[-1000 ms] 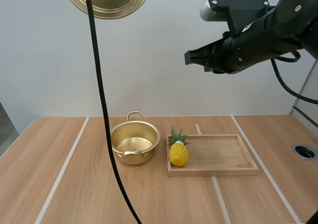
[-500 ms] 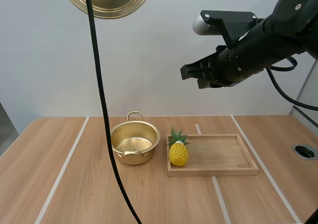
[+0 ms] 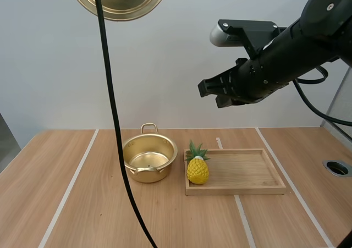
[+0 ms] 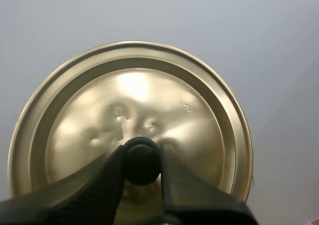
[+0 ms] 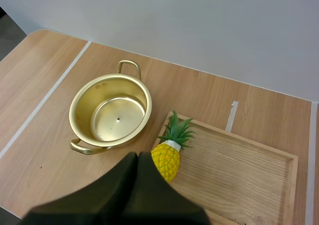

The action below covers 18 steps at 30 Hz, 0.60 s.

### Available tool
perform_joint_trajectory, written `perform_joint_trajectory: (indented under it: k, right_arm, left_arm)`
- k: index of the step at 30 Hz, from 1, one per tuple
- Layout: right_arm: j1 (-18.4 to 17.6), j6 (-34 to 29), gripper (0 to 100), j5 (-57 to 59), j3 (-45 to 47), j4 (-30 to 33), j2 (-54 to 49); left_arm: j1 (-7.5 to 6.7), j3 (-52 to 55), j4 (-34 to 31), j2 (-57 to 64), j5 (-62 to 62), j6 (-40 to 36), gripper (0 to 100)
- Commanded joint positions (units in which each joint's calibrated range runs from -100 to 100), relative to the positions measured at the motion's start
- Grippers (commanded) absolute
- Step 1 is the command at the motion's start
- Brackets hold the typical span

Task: Open the pot, put the pineapple inside, and close it

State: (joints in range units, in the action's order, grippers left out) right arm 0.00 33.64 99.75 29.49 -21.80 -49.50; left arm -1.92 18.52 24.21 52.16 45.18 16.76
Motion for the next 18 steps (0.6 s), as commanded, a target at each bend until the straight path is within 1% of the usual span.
perform_joint_trajectory:
  k: [1,12,13,14,15,17,18]
  right_arm:
    - [0.15,0.6,0,0.25,-0.66,-0.57,-0.23]
    - [0.15,1.3,0,0.25,-0.66,-0.22,-0.23]
    - [0.15,2.03,6,0.25,-0.66,-0.22,-0.23]
    - [0.15,2.52,18,0.25,-0.66,-0.08,-0.23]
    - [0.15,2.52,36,0.25,-0.66,0.35,-0.23]
    - [0.15,2.52,79,0.25,-0.66,0.75,-0.08]
    - [0.15,2.52,95,0.25,-0.66,0.68,0.04]
  left_arm:
    - [-0.15,-0.55,0.38,0.48,-1.55,-0.5,0]
    - [-0.15,-0.55,0.38,0.48,-1.55,-0.5,0]
    - [-0.15,-0.55,0.38,0.48,-1.55,-0.5,0]
    - [-0.15,-0.55,0.38,0.48,-1.55,-0.5,0]
    - [-0.15,-0.55,0.38,0.48,-1.55,-0.5,0]
    - [-0.15,-0.55,0.38,0.48,-1.55,-0.5,0]
    - [-0.15,-0.55,0.38,0.48,-1.55,-0.5,0]
